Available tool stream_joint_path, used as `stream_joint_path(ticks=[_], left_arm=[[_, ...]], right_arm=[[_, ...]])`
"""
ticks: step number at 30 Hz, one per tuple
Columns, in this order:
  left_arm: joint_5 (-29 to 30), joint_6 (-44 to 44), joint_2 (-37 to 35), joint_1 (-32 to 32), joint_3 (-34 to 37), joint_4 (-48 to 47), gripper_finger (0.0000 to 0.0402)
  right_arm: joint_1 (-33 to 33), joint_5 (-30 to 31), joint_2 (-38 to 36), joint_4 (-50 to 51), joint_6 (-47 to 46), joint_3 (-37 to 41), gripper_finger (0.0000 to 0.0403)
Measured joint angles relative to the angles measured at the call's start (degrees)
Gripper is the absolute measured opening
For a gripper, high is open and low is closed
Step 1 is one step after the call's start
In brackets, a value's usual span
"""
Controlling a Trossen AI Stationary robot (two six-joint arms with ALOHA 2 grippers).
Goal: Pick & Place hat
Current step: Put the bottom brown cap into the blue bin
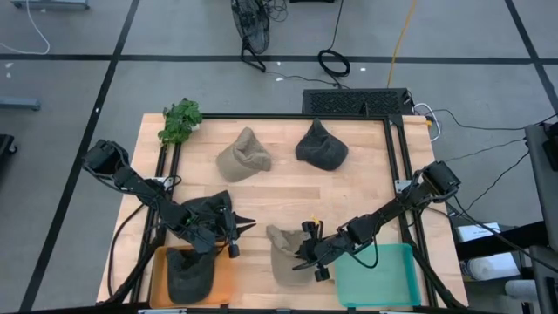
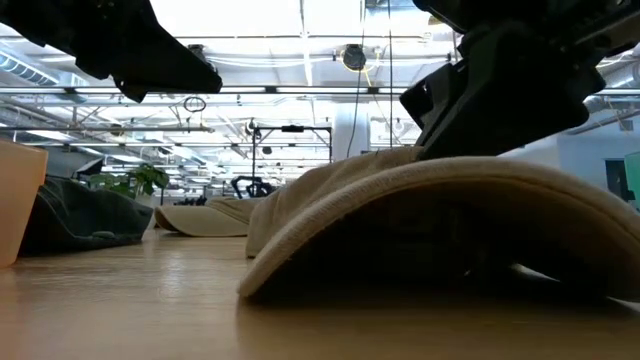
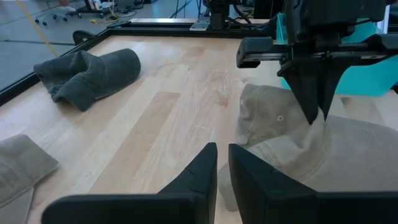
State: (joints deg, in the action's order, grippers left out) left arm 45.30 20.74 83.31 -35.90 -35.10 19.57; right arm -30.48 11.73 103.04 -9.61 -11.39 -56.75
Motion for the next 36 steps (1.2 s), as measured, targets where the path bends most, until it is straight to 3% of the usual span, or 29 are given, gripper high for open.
stream_joint_path(ticks=[5, 15, 19, 22, 27, 36], left_arm=[[0.02, -0.01, 0.0, 0.0, 0.01, 0.0, 0.0051], [0.07, -0.7, 0.0, 0.0, -0.01, -0.04, 0.0051], [0.07, -0.7, 0.0, 0.0, -0.01, -0.04, 0.0051], [0.07, -0.5, 0.0, 0.0, 0.0, -0.04, 0.0051], [0.06, -0.49, 0.0, 0.0, -0.01, -0.04, 0.0051], [0.2, -0.84, 0.0, 0.58, -0.01, -0.04, 0.0051]], right_arm=[[-0.6, -0.18, -3.73, 4.07, 1.23, 0.13, 0.0002], [-10.28, 6.41, -26.85, 19.34, 2.9, 0.11, 0.0001], [-15.04, 8.48, -32.8, 24.9, -3.05, 0.02, 0.0001], [-18.24, 9.49, -34.37, 34.28, -9.19, 0.02, 0.0001], [-23.01, 10.91, -33.65, 46.68, -26.91, 0.05, 0.0], [-30.53, 11.32, -32.13, 43.72, -34.12, 0.09, 0.0]])
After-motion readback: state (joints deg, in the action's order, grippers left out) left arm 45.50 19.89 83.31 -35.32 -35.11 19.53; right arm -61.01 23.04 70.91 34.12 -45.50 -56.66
